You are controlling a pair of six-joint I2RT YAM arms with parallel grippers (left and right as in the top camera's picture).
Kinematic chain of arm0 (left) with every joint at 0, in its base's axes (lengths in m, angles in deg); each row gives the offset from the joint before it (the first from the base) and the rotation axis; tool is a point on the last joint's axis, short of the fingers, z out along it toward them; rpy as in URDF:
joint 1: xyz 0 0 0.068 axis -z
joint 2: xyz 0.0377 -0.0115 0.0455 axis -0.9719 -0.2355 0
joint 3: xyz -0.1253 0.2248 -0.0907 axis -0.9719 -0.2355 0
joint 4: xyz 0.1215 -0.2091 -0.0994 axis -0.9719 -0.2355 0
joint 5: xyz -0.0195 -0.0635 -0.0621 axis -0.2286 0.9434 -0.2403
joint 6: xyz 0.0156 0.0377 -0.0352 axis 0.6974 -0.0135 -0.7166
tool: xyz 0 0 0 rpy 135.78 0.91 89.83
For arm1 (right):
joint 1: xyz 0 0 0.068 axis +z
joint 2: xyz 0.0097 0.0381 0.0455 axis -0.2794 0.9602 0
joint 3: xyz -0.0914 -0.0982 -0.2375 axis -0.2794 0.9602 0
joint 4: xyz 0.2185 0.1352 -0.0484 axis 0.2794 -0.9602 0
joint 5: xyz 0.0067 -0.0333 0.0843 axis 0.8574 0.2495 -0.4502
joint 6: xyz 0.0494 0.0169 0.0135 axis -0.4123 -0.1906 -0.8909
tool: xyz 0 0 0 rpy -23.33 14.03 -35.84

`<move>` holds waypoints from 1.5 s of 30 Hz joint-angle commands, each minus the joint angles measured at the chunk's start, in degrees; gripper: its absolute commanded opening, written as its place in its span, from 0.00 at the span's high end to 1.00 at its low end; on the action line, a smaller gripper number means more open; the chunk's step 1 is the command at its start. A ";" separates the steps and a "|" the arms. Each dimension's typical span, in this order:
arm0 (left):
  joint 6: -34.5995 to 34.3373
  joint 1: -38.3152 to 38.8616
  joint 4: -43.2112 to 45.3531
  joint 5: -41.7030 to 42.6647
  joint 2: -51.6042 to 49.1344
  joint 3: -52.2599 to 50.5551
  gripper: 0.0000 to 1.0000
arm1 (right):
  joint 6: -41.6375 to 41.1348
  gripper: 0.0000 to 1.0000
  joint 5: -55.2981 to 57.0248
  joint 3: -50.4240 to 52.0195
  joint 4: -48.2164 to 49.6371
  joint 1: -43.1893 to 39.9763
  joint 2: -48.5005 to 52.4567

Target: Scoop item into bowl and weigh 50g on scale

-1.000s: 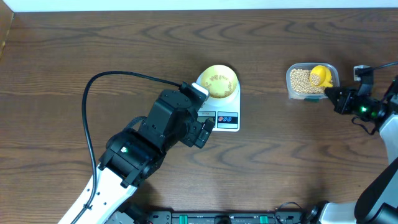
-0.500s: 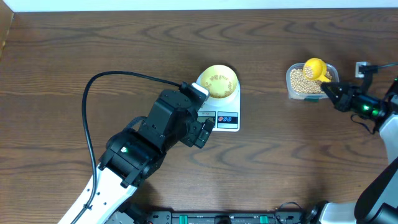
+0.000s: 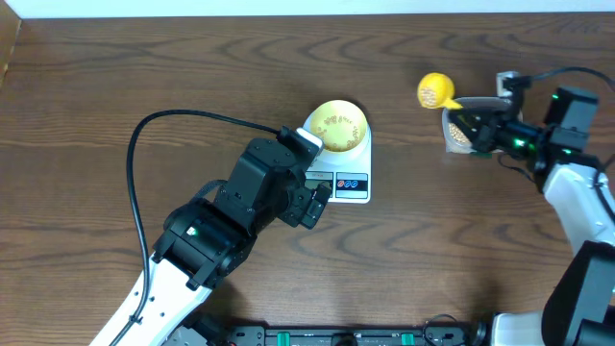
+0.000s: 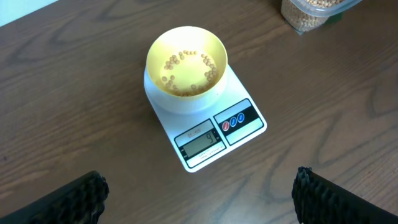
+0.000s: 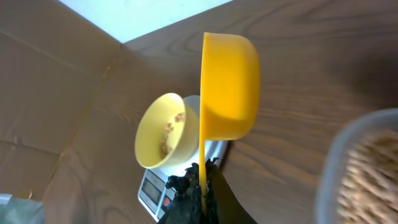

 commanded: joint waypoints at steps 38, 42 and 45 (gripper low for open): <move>0.96 -0.24 -0.17 0.74 -0.26 -0.02 0.03 | 34.84 0.99 22.43 -0.57 6.93 28.74 0.37; 0.96 -0.24 -0.17 0.74 -0.26 -0.02 0.03 | 39.43 0.99 22.43 -0.57 6.93 28.74 0.37; 0.96 -0.24 -0.17 0.72 -0.26 -0.02 0.03 | 42.91 0.99 22.40 -0.57 6.86 28.74 0.37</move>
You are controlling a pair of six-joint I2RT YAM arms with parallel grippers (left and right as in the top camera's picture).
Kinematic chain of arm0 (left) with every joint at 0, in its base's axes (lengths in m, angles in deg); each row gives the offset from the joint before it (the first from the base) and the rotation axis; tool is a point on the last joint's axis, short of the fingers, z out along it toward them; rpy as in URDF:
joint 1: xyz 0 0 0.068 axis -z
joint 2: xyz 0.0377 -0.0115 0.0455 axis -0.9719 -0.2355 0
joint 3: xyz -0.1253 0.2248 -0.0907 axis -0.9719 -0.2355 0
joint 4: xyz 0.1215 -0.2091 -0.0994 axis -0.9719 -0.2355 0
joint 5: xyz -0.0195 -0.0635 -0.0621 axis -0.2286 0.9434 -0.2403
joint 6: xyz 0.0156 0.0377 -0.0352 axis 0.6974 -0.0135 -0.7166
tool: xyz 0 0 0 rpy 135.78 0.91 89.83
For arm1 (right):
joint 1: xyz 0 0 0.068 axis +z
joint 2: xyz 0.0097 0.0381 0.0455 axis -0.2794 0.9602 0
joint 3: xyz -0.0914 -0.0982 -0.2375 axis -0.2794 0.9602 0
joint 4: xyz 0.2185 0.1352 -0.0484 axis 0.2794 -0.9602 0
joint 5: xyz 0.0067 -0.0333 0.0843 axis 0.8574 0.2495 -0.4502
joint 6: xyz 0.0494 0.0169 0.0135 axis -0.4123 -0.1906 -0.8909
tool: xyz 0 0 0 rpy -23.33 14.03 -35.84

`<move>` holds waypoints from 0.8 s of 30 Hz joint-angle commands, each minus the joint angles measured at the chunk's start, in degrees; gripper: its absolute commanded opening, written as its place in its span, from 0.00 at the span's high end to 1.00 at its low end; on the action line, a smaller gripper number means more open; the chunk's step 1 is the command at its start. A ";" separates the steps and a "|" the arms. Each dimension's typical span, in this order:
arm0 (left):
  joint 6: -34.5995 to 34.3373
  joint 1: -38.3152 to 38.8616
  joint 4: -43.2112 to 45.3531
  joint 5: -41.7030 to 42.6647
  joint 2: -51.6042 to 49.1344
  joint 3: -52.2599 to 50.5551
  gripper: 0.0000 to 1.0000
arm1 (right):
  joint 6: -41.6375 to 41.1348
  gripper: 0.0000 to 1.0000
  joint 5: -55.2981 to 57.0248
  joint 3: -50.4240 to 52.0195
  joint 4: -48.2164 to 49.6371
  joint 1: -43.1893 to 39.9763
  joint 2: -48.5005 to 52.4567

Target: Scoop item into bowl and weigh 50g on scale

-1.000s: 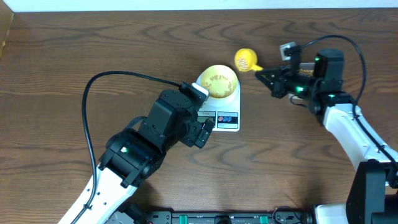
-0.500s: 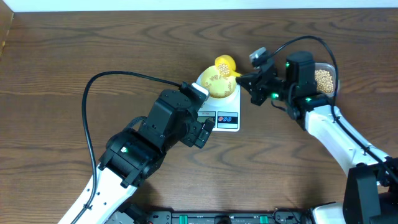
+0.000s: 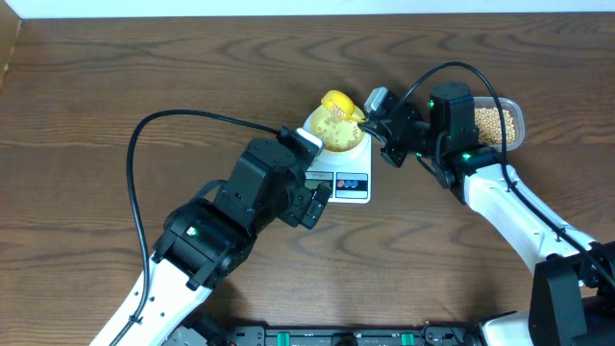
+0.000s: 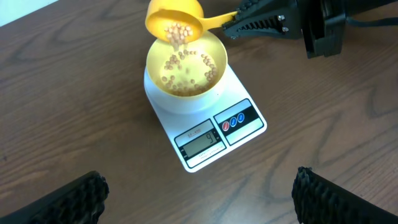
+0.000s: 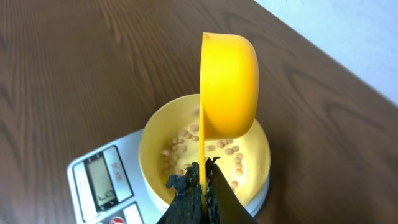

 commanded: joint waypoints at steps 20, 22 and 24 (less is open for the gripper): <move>0.96 -0.24 -0.15 0.72 -0.26 -0.02 0.03 | 11.98 0.99 0.15 -0.57 3.91 -0.22 0.28; 0.96 -0.24 -0.15 0.72 -0.26 -0.02 0.03 | 8.72 0.99 0.17 -0.57 6.01 -0.87 0.28; 0.96 -0.24 -0.15 0.70 -0.26 -0.02 0.03 | 5.68 0.99 0.17 -0.57 7.93 -1.90 0.28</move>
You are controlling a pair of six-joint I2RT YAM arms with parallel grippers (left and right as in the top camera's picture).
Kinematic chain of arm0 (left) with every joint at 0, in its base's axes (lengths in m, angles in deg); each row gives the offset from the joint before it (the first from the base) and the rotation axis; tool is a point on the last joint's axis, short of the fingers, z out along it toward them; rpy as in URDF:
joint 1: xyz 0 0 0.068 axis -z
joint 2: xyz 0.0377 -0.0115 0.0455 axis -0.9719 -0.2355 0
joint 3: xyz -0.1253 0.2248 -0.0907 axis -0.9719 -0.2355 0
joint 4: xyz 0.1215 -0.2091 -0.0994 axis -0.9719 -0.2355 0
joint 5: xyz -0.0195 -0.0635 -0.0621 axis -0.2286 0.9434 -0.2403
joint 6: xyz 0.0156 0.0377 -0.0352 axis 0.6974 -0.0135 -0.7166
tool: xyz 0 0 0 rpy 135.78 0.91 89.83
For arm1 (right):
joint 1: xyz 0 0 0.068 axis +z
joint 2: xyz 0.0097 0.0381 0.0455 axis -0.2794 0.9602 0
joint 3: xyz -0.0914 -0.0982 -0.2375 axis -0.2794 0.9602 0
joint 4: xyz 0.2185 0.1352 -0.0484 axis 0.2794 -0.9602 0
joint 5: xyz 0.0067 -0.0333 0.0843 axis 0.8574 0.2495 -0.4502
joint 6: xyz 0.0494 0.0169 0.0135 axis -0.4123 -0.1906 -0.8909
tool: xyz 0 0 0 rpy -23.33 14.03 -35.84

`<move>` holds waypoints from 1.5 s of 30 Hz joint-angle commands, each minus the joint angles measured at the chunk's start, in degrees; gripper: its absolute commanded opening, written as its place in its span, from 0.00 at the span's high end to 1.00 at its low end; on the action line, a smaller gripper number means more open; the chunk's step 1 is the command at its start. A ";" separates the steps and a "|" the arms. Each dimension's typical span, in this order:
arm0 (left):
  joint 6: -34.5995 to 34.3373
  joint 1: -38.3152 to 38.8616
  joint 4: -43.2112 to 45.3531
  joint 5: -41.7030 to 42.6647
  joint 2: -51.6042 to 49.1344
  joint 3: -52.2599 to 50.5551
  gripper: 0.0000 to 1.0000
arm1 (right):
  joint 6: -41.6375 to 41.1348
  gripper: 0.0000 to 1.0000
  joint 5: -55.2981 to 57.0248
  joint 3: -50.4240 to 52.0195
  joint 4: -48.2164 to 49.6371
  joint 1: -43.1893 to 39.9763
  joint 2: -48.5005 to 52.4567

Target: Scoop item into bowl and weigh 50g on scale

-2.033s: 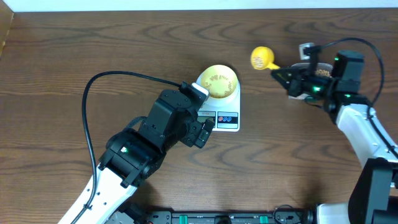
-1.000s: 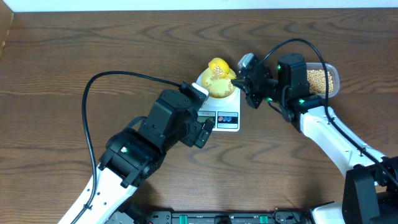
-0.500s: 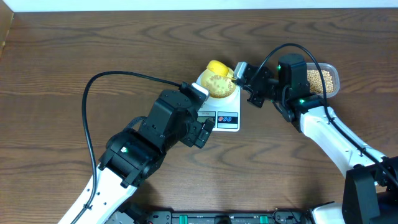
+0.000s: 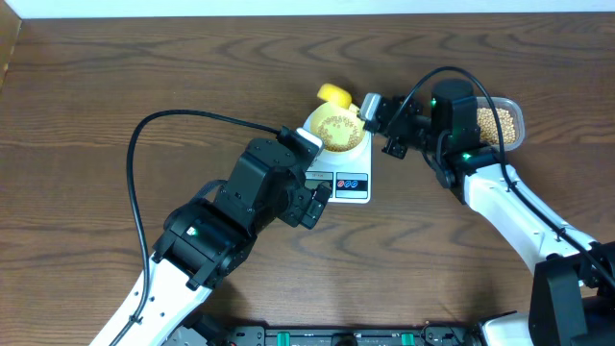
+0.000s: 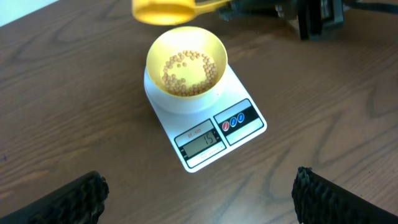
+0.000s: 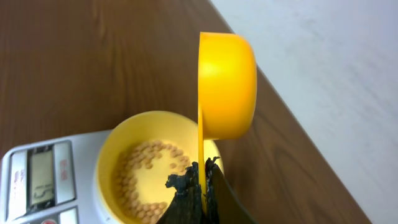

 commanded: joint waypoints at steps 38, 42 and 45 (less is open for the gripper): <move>0.98 -0.24 -0.15 0.70 -0.26 -0.02 0.03 | -23.45 0.99 -1.86 -0.57 -2.05 -18.14 0.28; 0.98 -0.24 -0.15 0.72 -0.26 -0.02 0.03 | -23.45 0.99 -1.86 -0.57 -2.03 -18.36 0.28; 0.98 -0.24 -0.15 0.72 -0.26 -0.02 0.03 | -23.47 0.99 -1.88 -0.57 -2.03 -18.51 0.28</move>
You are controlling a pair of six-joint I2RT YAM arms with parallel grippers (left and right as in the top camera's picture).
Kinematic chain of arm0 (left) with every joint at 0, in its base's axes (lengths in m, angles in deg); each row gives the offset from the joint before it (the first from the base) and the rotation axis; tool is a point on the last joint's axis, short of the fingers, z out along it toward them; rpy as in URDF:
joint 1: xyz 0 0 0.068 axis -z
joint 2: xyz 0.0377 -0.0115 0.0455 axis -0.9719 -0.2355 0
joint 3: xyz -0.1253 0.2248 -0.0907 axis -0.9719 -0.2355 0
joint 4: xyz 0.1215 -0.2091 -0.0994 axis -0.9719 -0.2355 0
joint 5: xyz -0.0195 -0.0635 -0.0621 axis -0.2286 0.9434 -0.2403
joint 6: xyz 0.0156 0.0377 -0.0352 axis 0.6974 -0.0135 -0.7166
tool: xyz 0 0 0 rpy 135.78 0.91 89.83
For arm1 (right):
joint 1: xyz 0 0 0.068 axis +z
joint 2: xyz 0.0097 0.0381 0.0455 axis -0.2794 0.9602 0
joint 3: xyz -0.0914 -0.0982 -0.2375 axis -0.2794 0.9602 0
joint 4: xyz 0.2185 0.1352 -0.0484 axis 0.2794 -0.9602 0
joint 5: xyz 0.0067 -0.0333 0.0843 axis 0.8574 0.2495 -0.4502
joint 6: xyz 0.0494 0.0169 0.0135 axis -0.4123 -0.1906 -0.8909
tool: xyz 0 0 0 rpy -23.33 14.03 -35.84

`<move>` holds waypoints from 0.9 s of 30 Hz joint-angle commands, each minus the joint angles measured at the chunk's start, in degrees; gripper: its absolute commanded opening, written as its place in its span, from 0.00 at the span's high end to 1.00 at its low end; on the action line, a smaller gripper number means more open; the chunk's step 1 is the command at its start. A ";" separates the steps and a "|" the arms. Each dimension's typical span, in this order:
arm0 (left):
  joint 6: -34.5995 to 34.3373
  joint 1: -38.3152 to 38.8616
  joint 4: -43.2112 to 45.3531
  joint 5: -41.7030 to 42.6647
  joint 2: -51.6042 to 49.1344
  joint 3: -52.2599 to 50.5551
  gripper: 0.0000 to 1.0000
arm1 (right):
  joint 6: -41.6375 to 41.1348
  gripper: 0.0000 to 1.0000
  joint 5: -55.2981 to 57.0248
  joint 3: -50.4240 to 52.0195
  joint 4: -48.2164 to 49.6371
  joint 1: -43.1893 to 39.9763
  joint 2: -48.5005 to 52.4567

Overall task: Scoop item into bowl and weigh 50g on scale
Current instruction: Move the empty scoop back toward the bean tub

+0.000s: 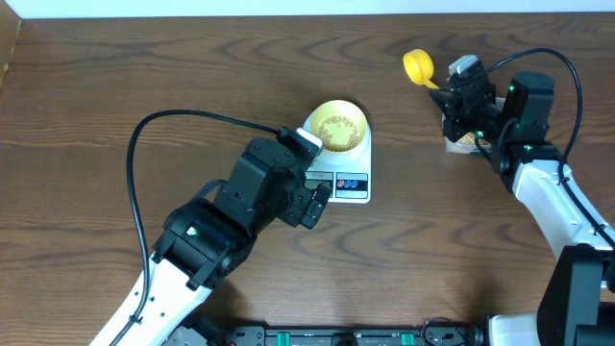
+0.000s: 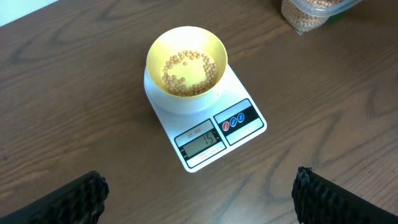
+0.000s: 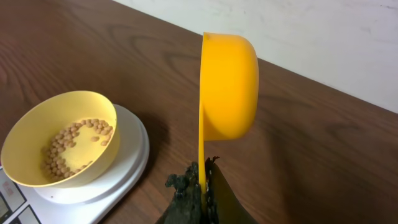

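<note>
A yellow bowl [image 1: 338, 126] holding a layer of beans [image 2: 186, 72] sits on the white scale [image 1: 338, 171], whose display [image 2: 199, 141] reads about 15. My right gripper [image 1: 456, 89] is shut on the handle of the yellow scoop [image 1: 417, 65], well right of the bowl and next to the bean container [image 1: 463, 140]. In the right wrist view the scoop [image 3: 227, 86] stands on edge above the jaws, bowl [image 3: 59, 138] at lower left. My left gripper [image 2: 199, 199] is open, hanging above the table in front of the scale.
The clear container of beans [image 2: 311, 11] sits at the right rear of the dark wooden table [image 1: 115, 86], partly hidden under the right arm. A black cable [image 1: 154, 125] loops over the table by the left arm.
My right gripper has moved the scoop away from the bowl's far rim to the right, beside the bean container. The bowl, scale and left arm are unchanged; the display still reads about 15.
First the right gripper held the scoop by the container while the bowl held few beans, display about 9. Then the scoop was tipped over the bowl with beans dropping in. Then it sat empty behind the bowl, display about 15. Now it is back by the container.
</note>
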 commanded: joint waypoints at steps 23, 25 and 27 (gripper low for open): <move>0.96 -0.24 -0.17 0.72 -0.26 -0.02 0.03 | -2.95 0.99 2.34 -0.57 0.02 -0.61 0.28; 0.96 -0.24 -0.17 0.70 -0.26 -0.02 0.03 | -4.17 0.99 2.95 -0.57 0.02 -0.61 0.28; 0.96 -0.24 -0.17 0.72 -0.26 -0.02 0.03 | -6.08 0.99 3.30 -0.57 0.15 -0.61 0.28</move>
